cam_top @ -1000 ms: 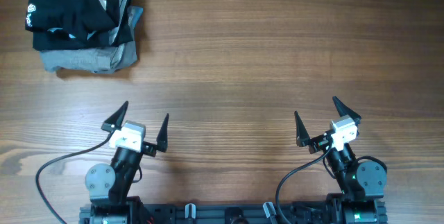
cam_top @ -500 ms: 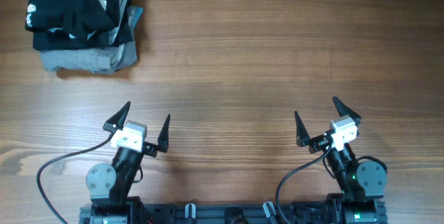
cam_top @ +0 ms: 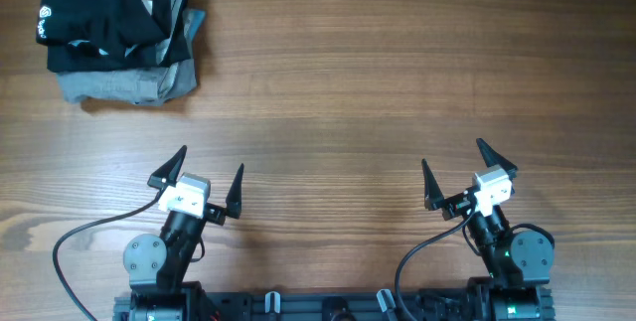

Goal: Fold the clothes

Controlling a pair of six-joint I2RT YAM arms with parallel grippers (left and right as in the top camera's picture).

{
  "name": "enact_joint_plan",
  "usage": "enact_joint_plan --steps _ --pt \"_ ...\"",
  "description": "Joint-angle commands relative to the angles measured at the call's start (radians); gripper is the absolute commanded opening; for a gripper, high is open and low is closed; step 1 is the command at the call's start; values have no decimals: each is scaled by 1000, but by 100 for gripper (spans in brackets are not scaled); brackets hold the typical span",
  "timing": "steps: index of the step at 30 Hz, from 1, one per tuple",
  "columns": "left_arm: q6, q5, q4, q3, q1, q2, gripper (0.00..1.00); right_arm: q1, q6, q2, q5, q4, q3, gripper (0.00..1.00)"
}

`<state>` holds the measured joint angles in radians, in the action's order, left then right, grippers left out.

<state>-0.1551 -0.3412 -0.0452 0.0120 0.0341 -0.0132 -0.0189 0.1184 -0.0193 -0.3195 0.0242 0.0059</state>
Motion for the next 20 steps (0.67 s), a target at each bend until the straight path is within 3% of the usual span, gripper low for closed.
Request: enact_joint_plan --steps 1,20 --pt "9 -5 0 -6 -6 7 100 -4 12 8 5 4 -1 100" --pt "9 -5 0 -6 -6 7 100 -4 12 8 5 5 -1 100"
